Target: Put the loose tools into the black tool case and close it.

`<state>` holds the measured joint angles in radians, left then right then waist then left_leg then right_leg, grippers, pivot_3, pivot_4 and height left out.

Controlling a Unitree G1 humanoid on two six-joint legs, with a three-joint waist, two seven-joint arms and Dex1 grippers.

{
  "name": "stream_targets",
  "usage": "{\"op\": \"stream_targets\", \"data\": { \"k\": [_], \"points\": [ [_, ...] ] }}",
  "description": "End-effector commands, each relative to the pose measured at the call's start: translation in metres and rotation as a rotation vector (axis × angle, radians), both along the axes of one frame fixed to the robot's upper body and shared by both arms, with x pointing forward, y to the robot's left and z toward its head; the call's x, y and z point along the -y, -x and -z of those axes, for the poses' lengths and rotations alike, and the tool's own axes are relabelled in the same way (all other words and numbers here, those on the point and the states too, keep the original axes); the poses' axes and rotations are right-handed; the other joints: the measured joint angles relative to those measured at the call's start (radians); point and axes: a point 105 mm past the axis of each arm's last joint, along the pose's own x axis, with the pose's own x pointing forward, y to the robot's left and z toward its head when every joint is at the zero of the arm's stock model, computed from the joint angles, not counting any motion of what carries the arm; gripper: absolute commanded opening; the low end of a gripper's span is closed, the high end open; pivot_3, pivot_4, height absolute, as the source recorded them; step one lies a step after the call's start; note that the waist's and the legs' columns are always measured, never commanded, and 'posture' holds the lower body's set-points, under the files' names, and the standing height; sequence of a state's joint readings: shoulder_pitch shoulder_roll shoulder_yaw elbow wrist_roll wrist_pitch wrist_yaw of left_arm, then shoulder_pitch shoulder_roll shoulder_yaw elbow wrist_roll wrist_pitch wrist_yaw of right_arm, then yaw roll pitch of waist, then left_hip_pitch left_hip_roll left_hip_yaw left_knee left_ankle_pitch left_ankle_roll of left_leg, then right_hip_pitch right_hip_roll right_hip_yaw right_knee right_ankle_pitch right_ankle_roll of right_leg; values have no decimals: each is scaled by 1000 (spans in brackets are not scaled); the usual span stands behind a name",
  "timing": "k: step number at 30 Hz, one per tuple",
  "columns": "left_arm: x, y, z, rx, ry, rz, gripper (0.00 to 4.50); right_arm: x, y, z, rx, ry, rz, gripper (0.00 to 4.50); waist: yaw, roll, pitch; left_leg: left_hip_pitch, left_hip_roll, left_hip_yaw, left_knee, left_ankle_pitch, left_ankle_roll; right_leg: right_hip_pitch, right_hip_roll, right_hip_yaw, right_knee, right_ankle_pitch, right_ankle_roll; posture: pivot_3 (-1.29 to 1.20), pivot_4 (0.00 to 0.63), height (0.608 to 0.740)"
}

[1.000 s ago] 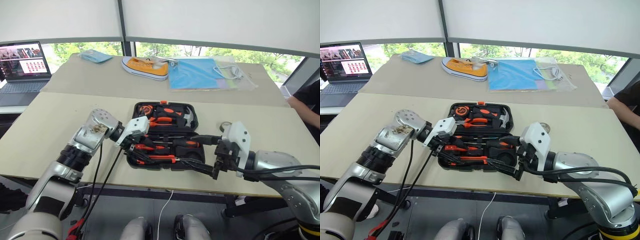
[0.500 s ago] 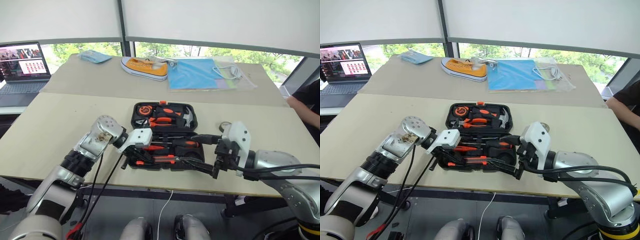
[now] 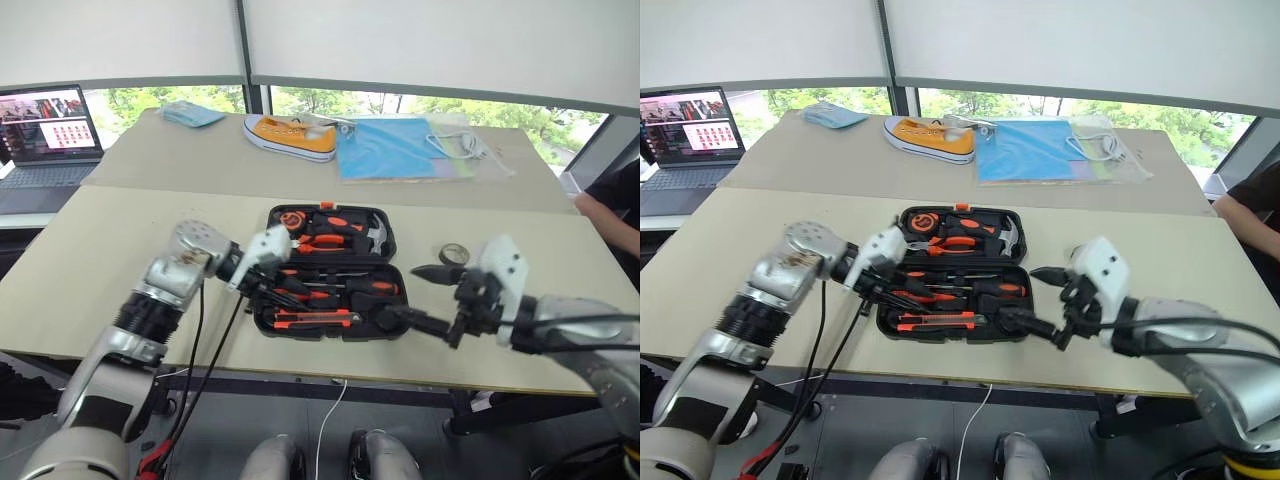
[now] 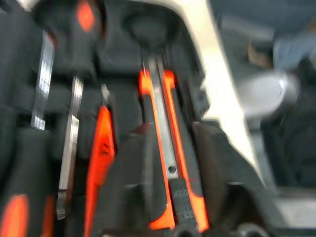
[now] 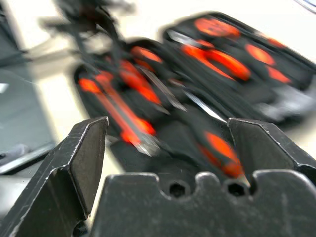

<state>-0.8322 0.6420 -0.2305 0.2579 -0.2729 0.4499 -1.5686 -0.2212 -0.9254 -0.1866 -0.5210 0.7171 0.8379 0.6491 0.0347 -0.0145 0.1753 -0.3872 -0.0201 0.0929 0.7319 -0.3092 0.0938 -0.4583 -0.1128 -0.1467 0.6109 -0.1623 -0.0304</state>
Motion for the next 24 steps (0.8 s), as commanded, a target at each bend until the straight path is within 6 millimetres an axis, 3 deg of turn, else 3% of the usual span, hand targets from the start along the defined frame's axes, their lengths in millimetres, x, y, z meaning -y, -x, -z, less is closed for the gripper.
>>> {"op": "stream_targets", "data": {
  "k": [1, 4, 8, 14, 18, 24],
  "points": [
    [-3, 0, -25, 60, 105, -40, 3328, 42, -39, -4, 21, 69, 171, 4500, -4, 0, 0, 0, -1, 1, 0, 0, 0, 0, 0, 1, 0, 0, 0, 0, 150, 718],
    [-1, 1, -36, 83, 166, -52, 4373, 56, -62, 6, 0, 122, 218, 4500, -7, 0, 0, 0, -1, 1, 0, 0, 0, 0, -1, 1, 0, 0, 0, 0, 150, 718],
    [3, 1, -49, 144, 239, -66, 4445, 65, -96, 29, -51, 168, 261, 4500, -18, 0, 1, 1, 0, 1, 0, 0, -1, 0, 0, 1, 0, -1, 0, 0, 150, 718],
    [6, 3, -51, 155, 250, -93, 4445, 69, -125, 47, -83, 192, 299, 4500, -28, 1, 1, 1, 0, 1, -1, 1, -2, 0, 0, 0, 0, 0, 0, 0, 150, 718],
    [5, 4, -49, 156, 241, -103, 4500, 69, -134, 55, -90, 189, 295, 3581, -30, 1, 1, 1, 0, 1, -1, 2, -3, 1, 0, 0, 0, 0, -1, 0, 150, 718],
    [3, 6, -41, 155, 203, -92, 4500, 65, -136, 50, -68, 172, 250, 1390, -37, 2, 2, 2, 0, 1, -1, 2, -4, 1, 0, 0, 0, 0, -1, 0, 150, 718]
  ]
}}
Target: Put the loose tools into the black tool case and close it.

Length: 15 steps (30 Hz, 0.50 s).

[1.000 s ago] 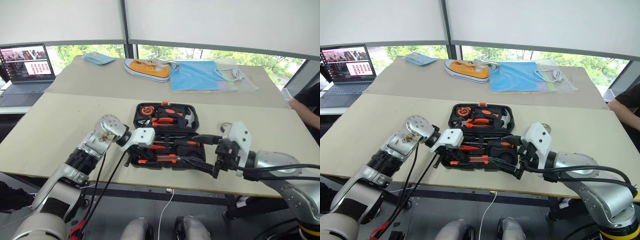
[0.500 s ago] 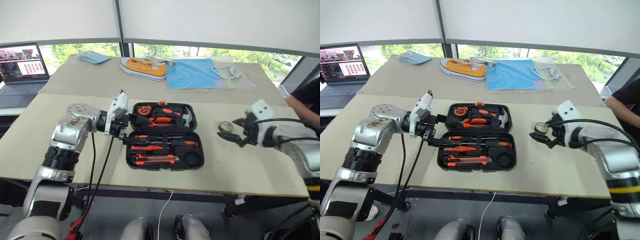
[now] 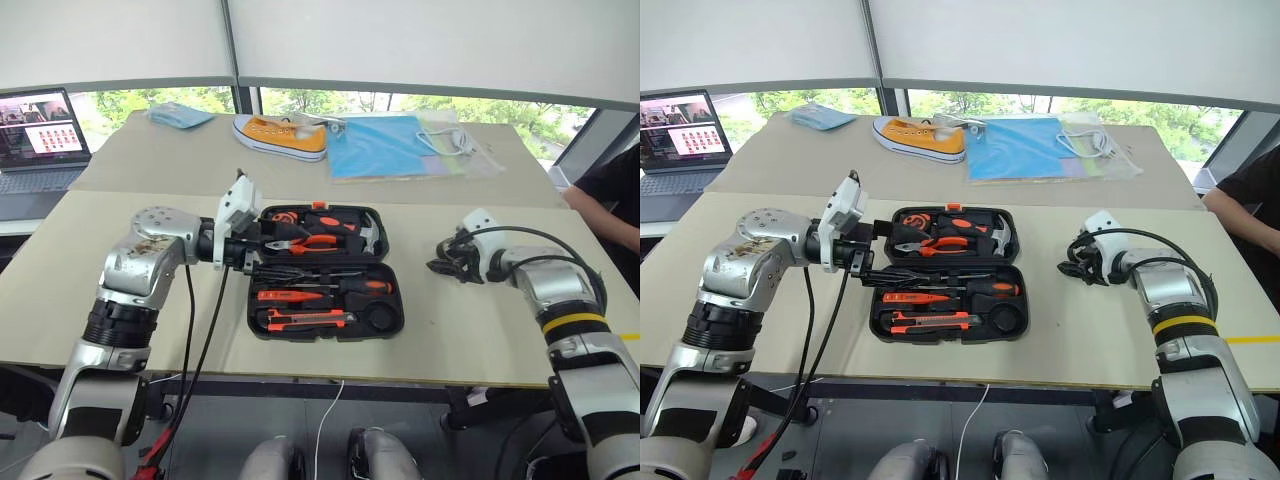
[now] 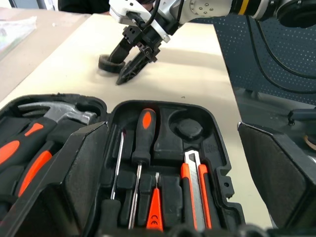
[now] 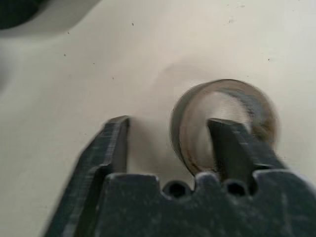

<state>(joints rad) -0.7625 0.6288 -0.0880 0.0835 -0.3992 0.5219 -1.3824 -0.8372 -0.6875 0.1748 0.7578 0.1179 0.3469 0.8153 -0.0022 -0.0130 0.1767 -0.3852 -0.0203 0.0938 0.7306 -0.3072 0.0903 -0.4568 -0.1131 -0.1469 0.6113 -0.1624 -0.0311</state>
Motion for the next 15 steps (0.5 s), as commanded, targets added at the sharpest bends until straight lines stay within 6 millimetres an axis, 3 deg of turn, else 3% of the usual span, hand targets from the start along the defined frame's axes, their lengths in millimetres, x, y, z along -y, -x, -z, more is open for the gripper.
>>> {"op": "stream_targets", "data": {
  "k": [1, 4, 8, 11, 15],
  "points": [
    [0, 4, -9, 47, -4, 22, 4500, 1, -3, -20, 66, -9, -28, 1082, -1, 0, 0, 0, 0, 0, 0, 0, 0, 0, 0, 0, 0, 0, 0, 0, 150, 718],
    [-1, 4, -6, 54, -26, 30, 4500, -13, 5, -40, 107, -53, -127, 79, -4, 1, 1, 0, 0, 0, 0, 0, -1, 0, 0, 0, 0, 0, 0, 0, 150, 718],
    [-5, 10, 3, 59, -86, 65, 4500, -64, 49, -67, 76, -165, -405, 30, -7, 5, 3, 0, 1, 0, 0, 0, -1, 0, 0, 0, 0, 1, -3, 0, 150, 718],
    [-7, 13, 10, 59, -120, 83, 4500, -99, 97, -63, -12, -176, -600, 30, -6, 5, 3, 1, 1, -2, -1, 0, -1, 0, 0, -1, 1, 3, -6, 0, 150, 718],
    [-7, 14, 14, 64, -132, 88, 4500, -121, 126, -41, -69, -116, -666, 30, 4, 5, 3, 1, 1, -2, 0, 0, -1, 0, 0, -1, 1, 0, -1, 0, 150, 718]
  ]
}}
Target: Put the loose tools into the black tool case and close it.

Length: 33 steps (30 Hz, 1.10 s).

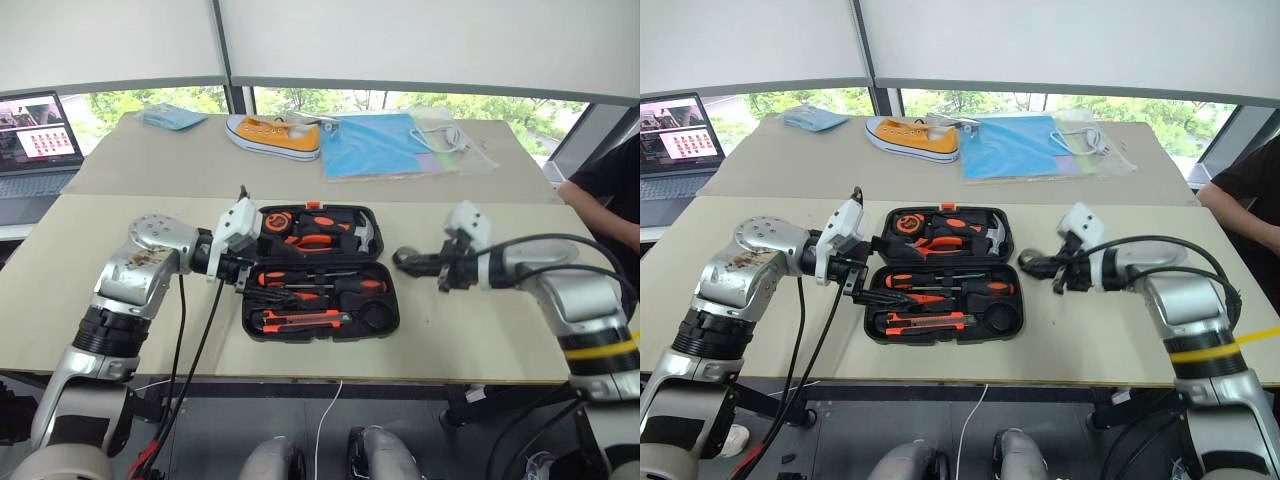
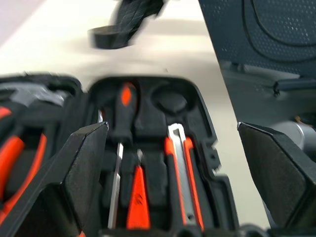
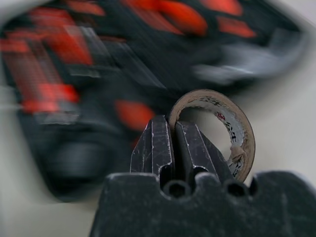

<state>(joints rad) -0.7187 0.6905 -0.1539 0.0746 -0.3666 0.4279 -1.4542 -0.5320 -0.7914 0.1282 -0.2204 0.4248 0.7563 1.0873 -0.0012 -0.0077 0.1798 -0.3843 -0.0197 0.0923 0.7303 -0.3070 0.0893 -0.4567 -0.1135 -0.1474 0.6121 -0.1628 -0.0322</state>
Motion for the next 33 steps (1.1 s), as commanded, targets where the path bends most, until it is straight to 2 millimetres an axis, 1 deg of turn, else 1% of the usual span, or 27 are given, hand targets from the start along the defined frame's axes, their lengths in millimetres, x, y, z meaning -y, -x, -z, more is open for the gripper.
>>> {"op": "stream_targets", "data": {
  "k": [1, 5, 6, 7, 9, 12, 13, 16, 18, 20, 22, 23, 24, 25, 26, 27, 28, 29, 31, 33],
  "points": [
    [0, 3, -6, 49, -12, 21, 4500, -16, 19, 6, 8, 45, -49, 30, 6, 0, 0, 0, 0, 0, 0, 0, 0, 0, -1, 0, 0, 0, 0, 0, 150, 718],
    [1, 2, -7, 51, -12, 21, 4500, -19, 21, 20, -7, 82, -33, 30, 15, 0, 0, 0, -1, 1, 1, -2, -3, 0, -1, 1, 0, 0, 1, 0, 150, 718],
    [1, 1, -7, 52, -12, 20, 4500, -18, 20, 23, -12, 95, -24, 793, 17, 0, 0, 0, -1, 1, 1, -2, -3, 0, -1, 1, 0, 0, 1, 0, 150, 718],
    [1, 1, -8, 52, -11, 18, 4500, -17, 21, 26, -21, 106, -23, 875, 18, 0, 0, 0, -1, 1, 1, -1, -3, 0, -1, 0, 0, 0, 1, 0, 150, 718],
    [1, 0, -8, 52, -10, 14, 4500, -17, 26, 29, -24, 122, -44, 1564, 19, 0, 0, -1, -1, 0, 1, 0, 0, 0, -1, 0, 0, 0, 1, 0, 150, 718],
    [0, -1, -7, 50, -18, 3, 4500, -20, 29, 21, -10, 102, -53, 2615, 17, 0, 0, -1, -1, 0, 1, 0, 0, -1, 0, 0, 0, 0, 1, 0, 150, 718],
    [-2, -1, -6, 43, -22, -5, 4500, -20, 31, 15, -6, 91, -64, 2989, 16, 0, 0, -1, -1, 0, 1, 0, 0, -1, 0, 0, 0, 0, 1, 0, 150, 718],
    [-12, -2, -4, 23, -13, -58, 4500, -16, 33, -2, 10, 63, -59, 2989, 16, 0, 0, -1, 0, 0, 1, 0, 0, -1, 0, 0, 0, 0, 1, 0, 150, 718],
    [-17, -3, -5, 16, 5, -94, 4500, -12, 32, -7, 20, 57, -42, 2989, 16, 0, 0, -1, 0, 0, 1, 0, 0, -1, 0, 0, 0, 0, 1, 0, 150, 718],
    [-21, -3, -5, 6, 12, -117, 4500, -7, 33, -7, 17, 63, -31, 2989, 16, 0, 0, -1, 0, 0, 1, 0, 0, 0, 0, 0, -1, 0, 1, 0, 150, 718],
    [-31, -5, -2, 3, 14, -174, 4500, -1, 31, -12, 17, 44, -9, 2989, 16, 0, 0, -1, 0, 0, 1, 0, 0, -1, 0, 0, -1, 0, 1, 0, 150, 718],
    [-39, -9, 0, 0, 18, -223, 4500, 3, 26, -17, 19, 16, 19, 2989, 16, 0, 0, -1, 0, 0, 1, 0, 0, -1, 0, 0, -1, 0, 1, 0, 150, 718],
    [-47, -13, 1, 0, 23, -273, 4243, 8, 20, -22, 25, -13, 52, 3042, 16, 0, 0, -1, 0, 0, 1, 0, 0, -1, 0, 0, 0, 0, 1, 0, 150, 718],
    [-58, -19, 4, -3, 23, -344, 3974, 14, 11, -26, 38, -44, 103, 3054, 16, 0, 0, -1, 0, 0, 1, 0, 0, -1, 0, 0, -1, 0, 1, 0, 150, 718],
    [-68, -25, 7, 0, 18, -410, 3795, 20, 0, -28, 53, -68, 160, 3054, 16, -1, 0, -1, 0, 0, 1, 0, 0, -1, 0, 0, -1, 0, 1, 0, 150, 718],
    [-80, -31, 12, 6, 3, -478, 3389, 29, -12, -29, 73, -80, 231, 2798, 15, -1, 0, -1, 0, 0, 1, 0, 0, 0, 0, 0, 0, 0, 1, 0, 150, 718],
    [-92, -37, 18, 17, -22, -544, 3121, 39, -25, -26, 93, -78, 300, 2541, 14, -1, 0, -1, 0, 0, 1, 0, 0, 0, 0, 0, 0, 0, 1, 0, 150, 718],
    [-101, -41, 24, 26, -47, -594, 2644, 47, -34, -23, 107, -72, 350, 2266, 14, -1, 0, 0, 0, 1, 1, 0, 0, 0, 0, 1, 0, 0, 1, 0, 150, 718],
    [-109, -46, 30, 38, -74, -646, 1907, 56, -45, -17, 117, -65, 402, 1588, 15, -1, 0, 0, 0, 1, 0, 0, 0, 0, -1, 1, 0, 0, 1, 0, 150, 718],
    [-108, -50, 39, 33, -88, -658, 1122, 64, -57, -6, 136, -21, 437, 901, 18, -1, 0, -1, 0, 1, -1, 0, 0, -2, -1, 0, 0, 0, 1, 0, 150, 718]
  ]
}}
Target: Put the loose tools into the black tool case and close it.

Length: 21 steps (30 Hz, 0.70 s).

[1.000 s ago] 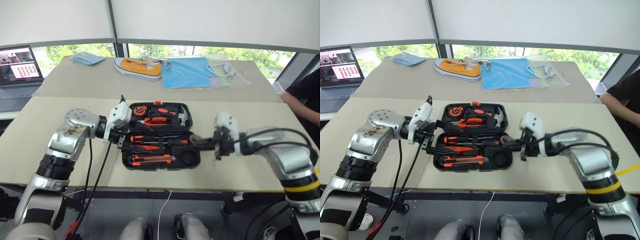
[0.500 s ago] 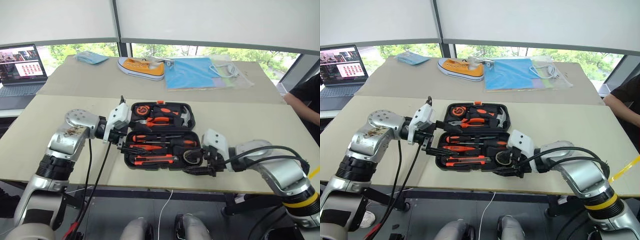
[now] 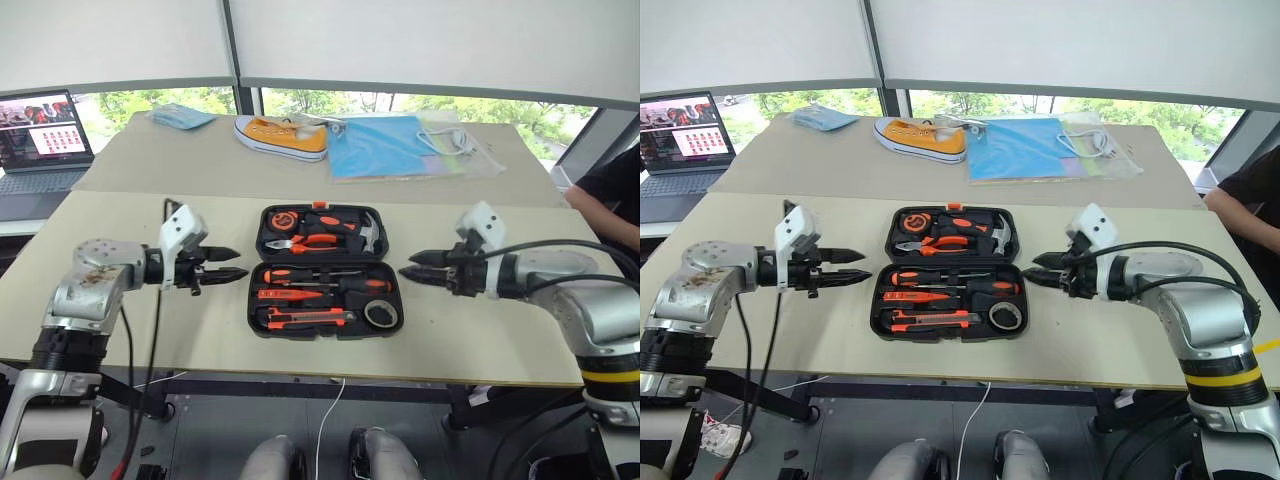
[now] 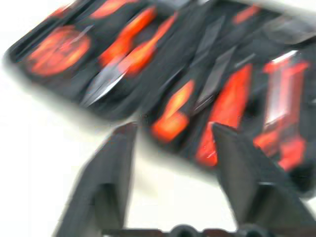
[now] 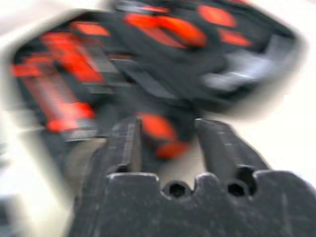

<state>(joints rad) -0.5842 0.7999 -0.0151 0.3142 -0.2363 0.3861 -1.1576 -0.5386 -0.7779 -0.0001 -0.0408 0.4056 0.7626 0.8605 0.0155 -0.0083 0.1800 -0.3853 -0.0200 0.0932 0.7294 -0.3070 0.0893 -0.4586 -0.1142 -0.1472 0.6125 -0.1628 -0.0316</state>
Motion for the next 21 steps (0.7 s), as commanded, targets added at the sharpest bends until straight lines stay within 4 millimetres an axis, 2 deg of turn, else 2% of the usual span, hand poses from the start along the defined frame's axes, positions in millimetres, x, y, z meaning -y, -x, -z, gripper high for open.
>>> {"op": "stream_targets", "data": {
  "k": [1, 3, 7, 11, 16, 21],
  "points": [
    [2, -8, 2, 45, -33, -16, 692, 12, -18, 5, 80, 89, 42, 528, 2, 0, 0, 0, 0, 0, 0, 0, 0, 0, 0, 0, 0, 0, 0, 0, 150, 718],
    [13, -9, 9, 37, -28, 21, 15, 11, -24, 13, 96, 141, 24, 0, 1, 0, 0, -1, -1, 0, 0, 0, 0, 0, 0, 0, -1, 1, -1, 0, 150, 718],
    [40, -5, 18, -3, 5, 132, 15, -17, -17, 22, 90, 136, -124, 0, -5, 0, 0, -1, -1, 1, 0, 0, 0, 0, 0, 0, -1, 1, -1, 0, 150, 718],
    [56, 9, 24, -47, -5, 243, 15, -37, -7, 27, 66, 110, -212, 0, -6, 0, 0, -1, 0, 1, 0, 0, 0, 0, 1, -1, 0, 0, 0, 0, 150, 718],
    [63, 25, 25, -80, -1, 331, 15, -56, 26, 27, 23, 43, -360, 0, -6, 0, 0, -1, 0, 1, 0, 0, 0, 0, 0, -1, -1, 0, 0, 0, 150, 718],
    [61, 44, 32, -126, -44, 405, 15, -55, 44, 33, 6, 57, -370, 0, -7, 0, 0, 0, 0, 0, -1, 0, 0, 0, 1, -1, -1, 0, -1, 0, 150, 718]
  ]
}}
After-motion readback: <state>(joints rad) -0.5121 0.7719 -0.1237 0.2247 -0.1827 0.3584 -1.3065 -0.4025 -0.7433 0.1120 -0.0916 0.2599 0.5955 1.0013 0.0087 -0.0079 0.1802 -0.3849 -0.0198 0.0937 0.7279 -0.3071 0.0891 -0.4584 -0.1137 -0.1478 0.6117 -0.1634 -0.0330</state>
